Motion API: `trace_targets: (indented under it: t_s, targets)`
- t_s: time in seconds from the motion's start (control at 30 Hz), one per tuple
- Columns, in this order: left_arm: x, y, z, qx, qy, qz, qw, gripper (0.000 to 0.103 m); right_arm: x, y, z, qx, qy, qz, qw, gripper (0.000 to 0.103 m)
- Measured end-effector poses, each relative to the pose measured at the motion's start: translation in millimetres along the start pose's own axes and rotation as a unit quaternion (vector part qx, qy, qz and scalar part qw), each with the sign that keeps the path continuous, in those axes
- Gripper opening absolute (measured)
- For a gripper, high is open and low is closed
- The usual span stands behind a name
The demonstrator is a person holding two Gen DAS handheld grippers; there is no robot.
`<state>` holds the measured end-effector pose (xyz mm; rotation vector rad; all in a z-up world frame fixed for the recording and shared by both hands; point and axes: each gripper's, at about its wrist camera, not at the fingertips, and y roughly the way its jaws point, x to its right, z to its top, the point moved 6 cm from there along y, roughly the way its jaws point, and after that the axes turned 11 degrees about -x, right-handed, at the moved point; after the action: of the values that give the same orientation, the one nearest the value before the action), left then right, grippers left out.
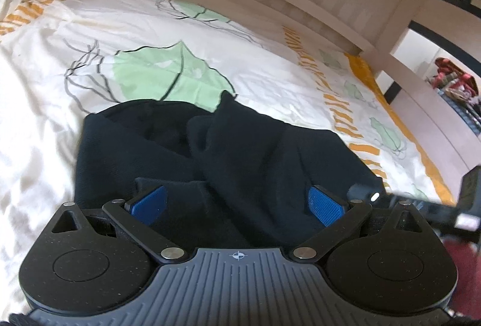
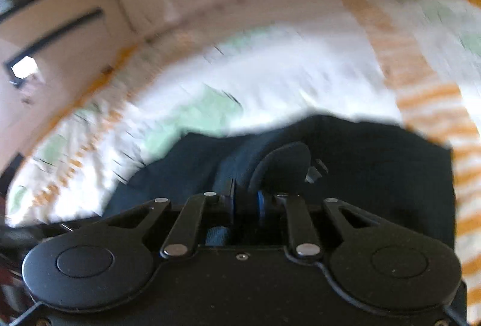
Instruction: Fold large clothes
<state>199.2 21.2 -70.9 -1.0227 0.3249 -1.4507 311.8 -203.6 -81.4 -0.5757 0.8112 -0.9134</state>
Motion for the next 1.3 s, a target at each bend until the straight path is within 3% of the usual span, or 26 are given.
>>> trace_targets:
  t_s: [0.03, 0.1, 0.17, 0.33, 0.37, 0.57, 0.63, 0.7, 0.77, 0.83, 0.87, 0.9, 1.13, 1.23, 1.3]
  targets:
    - [3, 2, 2, -0.001, 0.004, 0.0, 1.0, 0.102, 5, 4, -5, -0.006, 0.004, -0.003, 1.0, 0.031]
    - [6, 8, 7, -0.005, 0.009, 0.002, 0.9999, 0.102, 11, 7, -14, -0.007, 0.017, 0.006, 1.0, 0.048]
    - [7, 17, 12, -0.011, 0.005, 0.004, 0.9999, 0.101, 14, 8, -18, -0.006, 0.027, 0.017, 0.999, 0.054]
    - [0, 41, 19, -0.023, -0.005, 0.017, 0.9996, 0.098, 13, 6, -18, 0.0, 0.015, 0.027, 1.0, 0.055]
    - [-2, 45, 20, -0.023, -0.007, 0.02, 0.9995, 0.089, 13, 6, -17, 0.001, 0.015, 0.031, 0.999, 0.056]
    - [-10, 60, 24, -0.023, -0.026, 0.001, 0.9994, 0.075, 18, 5, -17, 0.007, 0.018, 0.051, 0.999, 0.059]
    - [-9, 63, 25, -0.021, -0.027, -0.007, 0.9994, 0.066, 21, 5, -15, 0.008, 0.023, 0.055, 0.998, 0.059]
    - [-7, 63, 27, -0.011, -0.029, -0.015, 0.9994, 0.035, 25, 5, -11, 0.009, 0.027, 0.051, 0.998, 0.059]
    - [-5, 61, 29, 0.001, -0.025, -0.012, 0.9996, 0.019, 27, 5, -7, 0.011, 0.028, 0.048, 0.998, 0.059]
    - [-2, 60, 30, 0.009, -0.023, -0.018, 0.9995, 0.013, 26, 5, -4, 0.012, 0.016, 0.044, 0.999, 0.049]
    - [0, 58, 31, 0.015, -0.021, -0.022, 0.9994, 0.007, 23, 5, -3, 0.013, 0.008, 0.044, 0.999, 0.033]
    - [2, 56, 32, 0.024, -0.018, -0.022, 0.9993, 0.006, 20, 5, -2, 0.014, 0.001, 0.046, 0.999, 0.025]
    - [9, 34, 37, 0.074, 0.006, 0.0, 0.9972, 0.006, 5, -23, 8, 0.088, -0.052, 0.033, 0.994, 0.023]
    - [-2, 50, 28, 0.031, -0.006, 0.025, 0.9992, 0.007, 24, -10, 6, 0.054, -0.032, -0.008, 0.998, 0.023]
    - [-9, 62, 18, -0.002, -0.022, 0.028, 0.9994, 0.009, 38, 7, -3, 0.008, -0.007, -0.022, 1.0, 0.03]
